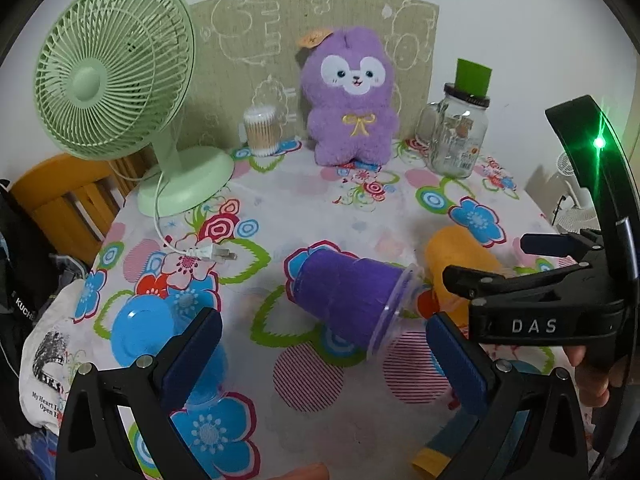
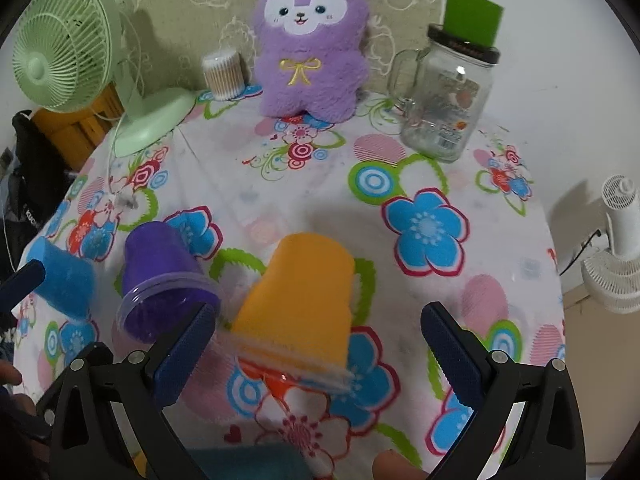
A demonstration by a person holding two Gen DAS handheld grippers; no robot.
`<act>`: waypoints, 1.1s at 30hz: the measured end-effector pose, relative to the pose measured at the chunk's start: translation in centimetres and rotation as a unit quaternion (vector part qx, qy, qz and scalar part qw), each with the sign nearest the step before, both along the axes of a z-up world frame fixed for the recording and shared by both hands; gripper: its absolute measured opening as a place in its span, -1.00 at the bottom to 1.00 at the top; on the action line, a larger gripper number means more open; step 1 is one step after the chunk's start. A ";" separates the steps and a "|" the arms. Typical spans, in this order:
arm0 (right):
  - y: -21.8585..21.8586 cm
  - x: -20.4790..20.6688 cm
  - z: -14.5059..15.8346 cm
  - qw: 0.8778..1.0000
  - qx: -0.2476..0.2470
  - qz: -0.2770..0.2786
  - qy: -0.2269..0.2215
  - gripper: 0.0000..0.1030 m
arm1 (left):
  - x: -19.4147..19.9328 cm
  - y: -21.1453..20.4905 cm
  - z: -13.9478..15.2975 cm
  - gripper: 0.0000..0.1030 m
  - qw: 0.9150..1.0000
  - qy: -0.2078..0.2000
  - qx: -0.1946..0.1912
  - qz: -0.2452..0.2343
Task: Flip cup upside down
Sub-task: 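Close the right gripper around the orange cup's body, then lift the orange cup with the right gripper and rotate it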
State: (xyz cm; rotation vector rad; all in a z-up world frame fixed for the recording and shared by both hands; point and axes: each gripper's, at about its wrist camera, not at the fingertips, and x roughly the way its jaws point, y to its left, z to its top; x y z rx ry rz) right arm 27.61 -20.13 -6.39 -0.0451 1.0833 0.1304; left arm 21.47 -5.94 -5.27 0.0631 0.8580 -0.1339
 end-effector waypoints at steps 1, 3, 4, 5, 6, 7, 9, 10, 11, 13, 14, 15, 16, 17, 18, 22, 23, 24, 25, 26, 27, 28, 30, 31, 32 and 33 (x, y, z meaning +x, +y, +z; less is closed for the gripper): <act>0.0 0.4 -0.2 1.000 0.005 -0.004 0.002 1.00 | 0.1 0.1 -0.2 1.00 1.000 0.001 0.003 0.002; 0.0 1.0 -0.6 1.000 0.009 -0.006 0.008 1.00 | 0.3 0.1 -0.4 1.00 1.000 0.003 0.007 0.003; 0.0 1.3 -0.9 1.000 0.012 -0.005 0.013 1.00 | 0.3 0.1 -0.5 1.00 1.000 0.002 0.008 0.004; 0.1 1.7 -1.3 1.000 0.013 -0.005 0.020 1.00 | 0.4 0.2 -0.5 1.00 1.000 0.003 0.009 0.004; 0.0 1.9 -1.7 1.000 0.014 -0.005 0.025 0.99 | 0.4 0.2 -0.5 1.00 1.000 0.002 0.009 0.005; 0.0 2.0 -1.9 0.999 0.016 -0.006 0.030 0.95 | 0.3 0.2 -0.4 1.00 1.000 0.001 0.009 0.004; 0.0 2.2 -2.7 0.998 0.028 0.001 0.048 0.54 | 0.2 0.2 -0.3 1.00 1.000 -0.001 0.011 0.003; -0.1 2.2 -2.9 0.998 0.030 0.002 0.054 0.45 | 0.1 0.1 -0.2 1.00 1.000 -0.002 0.012 0.002; -0.1 2.2 -3.1 0.998 0.033 0.004 0.058 0.32 | -0.1 0.1 0.0 1.00 1.000 -0.004 0.013 0.002; -0.2 2.0 -3.1 0.998 0.038 0.003 0.055 0.29 | -0.3 0.1 0.2 1.00 1.000 -0.008 0.013 0.000; -0.4 1.8 -2.9 0.998 0.039 0.000 0.050 0.28 | -0.5 0.1 0.4 1.00 1.000 -0.010 0.013 0.000; -0.6 1.7 -2.6 0.998 0.040 -0.002 0.045 0.28 | -0.7 0.1 0.6 1.00 1.000 -0.011 0.014 0.000; -0.7 1.5 -2.3 0.998 0.041 -0.003 0.040 0.27 | -0.9 0.1 0.7 1.00 1.000 -0.011 0.014 0.000; -0.9 1.3 -1.9 0.998 0.045 -0.005 0.036 0.27 | -1.2 0.2 0.9 1.00 1.000 -0.013 0.013 0.000; -1.0 1.0 -1.5 0.998 0.047 -0.005 0.031 0.27 | -1.5 0.2 1.1 1.00 1.000 -0.014 0.012 0.001; -1.2 -0.6 0.4 0.999 0.053 -0.007 0.012 0.27 | -3.2 0.5 2.1 1.00 1.000 -0.025 0.007 0.001; -1.1 -1.1 0.9 0.998 0.054 -0.005 0.009 0.27 | -3.7 0.6 2.3 1.00 1.000 -0.027 0.007 0.001; -0.9 -1.5 1.3 0.998 0.057 -0.002 0.007 0.27 | -4.2 0.6 2.5 1.00 1.000 -0.028 0.006 0.000; -0.8 -1.9 1.6 0.998 0.058 0.001 0.005 0.27 | -4.8 0.6 2.8 1.00 1.000 -0.030 0.005 -0.001; -0.5 -2.6 2.1 0.998 0.061 0.005 0.003 0.27 | -5.4 0.7 3.0 1.00 0.999 -0.032 0.003 -0.001; -0.3 -3.1 2.4 0.998 0.063 0.009 0.000 0.27 | -5.8 0.8 3.1 1.00 0.999 -0.033 0.002 -0.001; 0.0 -3.7 2.8 0.998 0.063 0.013 -0.003 0.27 | -6.5 0.9 3.3 1.00 0.999 -0.035 0.002 -0.001; 0.7 -5.1 3.6 0.998 0.065 0.020 -0.008 0.27 | -7.7 1.0 3.6 1.00 0.999 -0.036 0.000 -0.002; 1.0 -5.7 3.8 0.998 0.066 0.022 -0.011 0.27 | -8.5 1.2 3.7 1.00 0.999 -0.037 -0.002 -0.001; 1.3 -6.5 4.2 0.997 0.067 0.026 -0.013 0.27 | -9.2 1.4 3.9 1.00 0.999 -0.037 -0.003 -0.001; 1.8 -7.5 4.6 0.997 0.067 0.032 -0.017 0.27 | -9.8 1.5 4.0 1.00 0.999 -0.038 -0.005 -0.001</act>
